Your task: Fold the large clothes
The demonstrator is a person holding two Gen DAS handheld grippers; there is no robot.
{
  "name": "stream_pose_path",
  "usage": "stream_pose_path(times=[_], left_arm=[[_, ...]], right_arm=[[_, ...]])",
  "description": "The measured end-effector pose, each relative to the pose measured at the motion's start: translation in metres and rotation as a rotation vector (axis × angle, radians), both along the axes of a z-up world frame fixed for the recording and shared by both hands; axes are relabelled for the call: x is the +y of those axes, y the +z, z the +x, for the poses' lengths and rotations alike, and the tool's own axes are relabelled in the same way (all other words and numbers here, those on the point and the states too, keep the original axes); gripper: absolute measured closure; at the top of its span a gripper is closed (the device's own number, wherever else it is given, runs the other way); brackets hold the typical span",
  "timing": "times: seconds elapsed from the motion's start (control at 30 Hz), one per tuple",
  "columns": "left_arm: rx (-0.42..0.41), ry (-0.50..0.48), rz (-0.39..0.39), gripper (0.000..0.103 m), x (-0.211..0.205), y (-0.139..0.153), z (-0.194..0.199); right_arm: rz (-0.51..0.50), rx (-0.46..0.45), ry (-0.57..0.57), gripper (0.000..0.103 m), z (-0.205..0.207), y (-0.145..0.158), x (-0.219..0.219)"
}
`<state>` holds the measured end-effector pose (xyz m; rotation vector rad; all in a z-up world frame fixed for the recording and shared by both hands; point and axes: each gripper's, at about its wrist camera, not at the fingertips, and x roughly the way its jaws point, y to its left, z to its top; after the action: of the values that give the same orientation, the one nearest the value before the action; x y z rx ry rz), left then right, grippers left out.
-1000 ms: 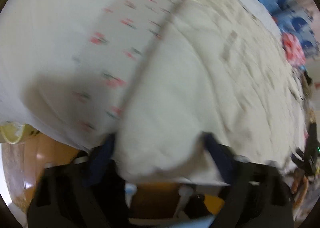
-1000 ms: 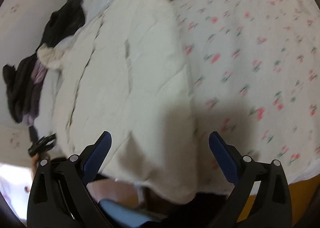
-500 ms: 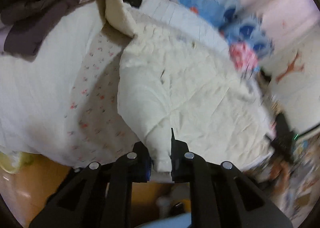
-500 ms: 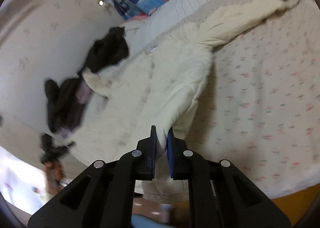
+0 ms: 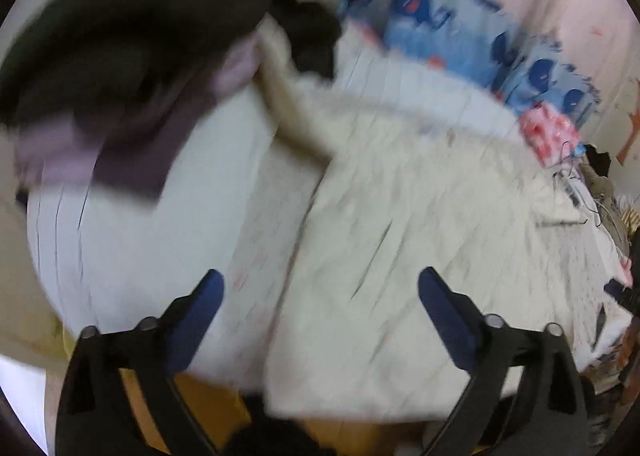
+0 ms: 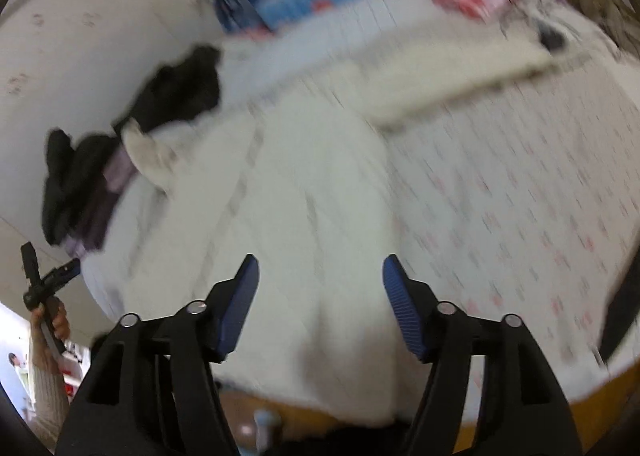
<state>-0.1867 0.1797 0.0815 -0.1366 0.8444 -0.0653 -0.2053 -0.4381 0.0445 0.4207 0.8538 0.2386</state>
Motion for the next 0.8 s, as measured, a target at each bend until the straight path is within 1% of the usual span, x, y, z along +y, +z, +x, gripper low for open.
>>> stream_pose_path(times=[0.03, 0.07, 0.1, 0.13, 0.17, 0.23, 0.33, 0.4, 0.47, 0.57, 0.7, 0.73, 0.8], left_arm=[[-0.047, -0.025, 0.015, 0.007, -0.023, 0.003, 0.008], [-0.075, -0.04, 0.028, 0.007, -0.043, 0.003, 0.015], [-0.098, -0.054, 0.039, 0.007, -0.058, 0.003, 0.022], [-0.122, -0.072, 0.055, 0.007, -0.081, -0.001, 0.032], [-0.135, -0.084, 0.066, 0.007, -0.098, -0.004, 0.039], [-0.152, -0.112, 0.088, 0.007, -0.136, -0.012, 0.06], [-0.187, -0.139, 0.125, 0.007, -0.18, -0.024, 0.081], [-0.205, -0.151, 0.143, 0.007, -0.205, -0.031, 0.094], [-0.221, -0.15, 0.145, 0.007, -0.22, -0.034, 0.102], [-0.252, -0.151, 0.123, 0.007, -0.238, -0.038, 0.12], [-0.293, -0.171, 0.127, 0.007, -0.254, -0.045, 0.142], [-0.305, -0.174, 0.13, 0.007, -0.258, -0.048, 0.149], [-0.318, -0.178, 0.127, 0.007, -0.259, -0.053, 0.156]], right_arm=[[0.014, -0.018, -0.004, 0.018, 0.011, -0.001, 0.002], [0.033, -0.02, 0.0, 0.016, 0.025, -0.009, 0.011], [0.044, -0.011, 0.011, 0.016, 0.031, -0.017, 0.009], [0.061, 0.011, 0.025, 0.016, 0.044, -0.03, 0.017], [0.077, 0.032, 0.031, 0.016, 0.058, -0.042, 0.022], [0.112, 0.059, 0.025, 0.016, 0.073, -0.059, 0.025], [0.137, 0.03, -0.052, 0.016, 0.082, -0.067, 0.009], [0.182, 0.0, -0.146, 0.016, 0.088, -0.069, -0.008], [0.177, -0.025, -0.234, 0.016, 0.098, -0.069, -0.026], [0.15, -0.036, -0.297, 0.016, 0.112, -0.072, -0.044], [0.182, -0.054, -0.39, 0.015, 0.12, -0.088, -0.063], [0.191, -0.053, -0.407, 0.015, 0.12, -0.095, -0.064], [0.198, -0.019, -0.392, 0.015, 0.124, -0.109, -0.065]])
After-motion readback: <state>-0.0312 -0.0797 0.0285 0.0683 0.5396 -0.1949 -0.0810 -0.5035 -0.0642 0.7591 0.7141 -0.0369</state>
